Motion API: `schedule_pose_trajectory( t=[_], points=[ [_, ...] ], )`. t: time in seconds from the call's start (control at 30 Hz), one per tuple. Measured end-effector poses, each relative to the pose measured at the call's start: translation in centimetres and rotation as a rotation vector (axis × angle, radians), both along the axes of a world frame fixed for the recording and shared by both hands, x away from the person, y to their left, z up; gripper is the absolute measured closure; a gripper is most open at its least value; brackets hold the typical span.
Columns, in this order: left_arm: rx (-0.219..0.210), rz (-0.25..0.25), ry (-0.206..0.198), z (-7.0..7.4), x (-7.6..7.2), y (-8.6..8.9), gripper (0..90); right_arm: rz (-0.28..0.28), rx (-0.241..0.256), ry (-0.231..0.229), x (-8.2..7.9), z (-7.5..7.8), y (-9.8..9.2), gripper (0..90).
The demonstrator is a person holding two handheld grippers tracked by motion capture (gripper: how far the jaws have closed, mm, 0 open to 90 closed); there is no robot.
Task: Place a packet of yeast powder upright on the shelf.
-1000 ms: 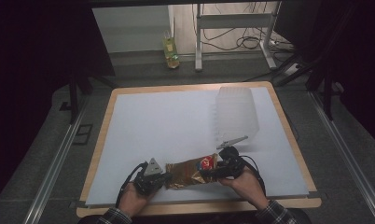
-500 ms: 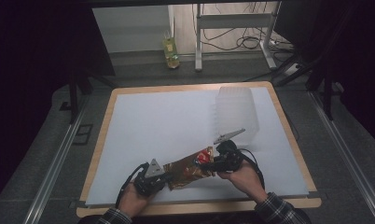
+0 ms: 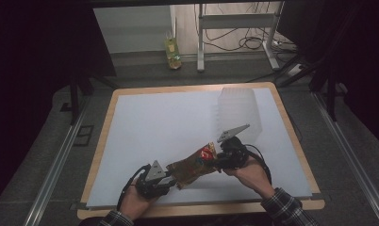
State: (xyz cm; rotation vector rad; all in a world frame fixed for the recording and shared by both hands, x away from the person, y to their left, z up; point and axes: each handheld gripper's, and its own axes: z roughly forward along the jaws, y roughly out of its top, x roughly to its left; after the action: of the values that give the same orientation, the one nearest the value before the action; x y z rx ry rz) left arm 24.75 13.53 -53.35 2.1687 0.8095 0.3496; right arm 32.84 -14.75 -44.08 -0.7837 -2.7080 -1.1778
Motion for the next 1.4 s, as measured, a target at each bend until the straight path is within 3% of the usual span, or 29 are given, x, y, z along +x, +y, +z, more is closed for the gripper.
schedule_pose_trajectory(
  t=[0.07,0.17,0.23,0.27,0.3,0.37,0.5,0.8,0.97,1.17,1.4],
  points=[
    [0.001,-0.001,-0.001,0.1,0.0,0.0,49.9,0.011,-0.011,-0.012,0.1,0.4,0.0,79.9],
    [-0.01,-0.002,-0.006,0.2,-0.1,0.1,46.3,0.03,-0.027,-0.029,0.2,1.1,0.0,79.9],
    [-0.022,-0.003,-0.001,0.3,0.0,0.1,38.5,0.051,-0.036,-0.051,0.4,1.7,0.0,80.0],
    [-0.033,-0.012,0.003,0.4,0.0,0.2,38.5,0.051,-0.036,-0.051,0.4,1.7,0.0,80.0],
    [-0.054,-0.036,0.001,0.5,0.0,0.4,31.6,0.062,-0.041,-0.065,0.6,2.1,0.0,79.9],
    [-0.06,-0.034,-0.005,0.6,0.0,0.5,29.8,0.066,-0.042,-0.073,0.6,2.2,-0.1,79.9],
    [-0.115,-0.015,-0.013,0.7,0.1,1.0,21.2,0.089,-0.06,-0.105,1.1,3.1,-0.2,79.9],
    [-0.094,0.013,-0.029,0.5,0.2,1.0,7.2,0.137,-0.095,-0.172,1.5,4.3,-0.7,79.8],
    [-0.091,0.028,-0.031,0.5,0.3,1.1,3.9,0.182,-0.112,-0.199,1.8,4.7,-0.8,80.0],
    [-0.081,0.033,-0.051,0.5,0.2,1.2,2.4,0.187,-0.138,-0.243,2.0,5.4,-1.0,80.1],
    [-0.071,0.032,-0.072,0.3,0.2,1.2,0.7,0.197,-0.142,-0.241,2.4,6.2,-1.6,80.1]
  ],
)
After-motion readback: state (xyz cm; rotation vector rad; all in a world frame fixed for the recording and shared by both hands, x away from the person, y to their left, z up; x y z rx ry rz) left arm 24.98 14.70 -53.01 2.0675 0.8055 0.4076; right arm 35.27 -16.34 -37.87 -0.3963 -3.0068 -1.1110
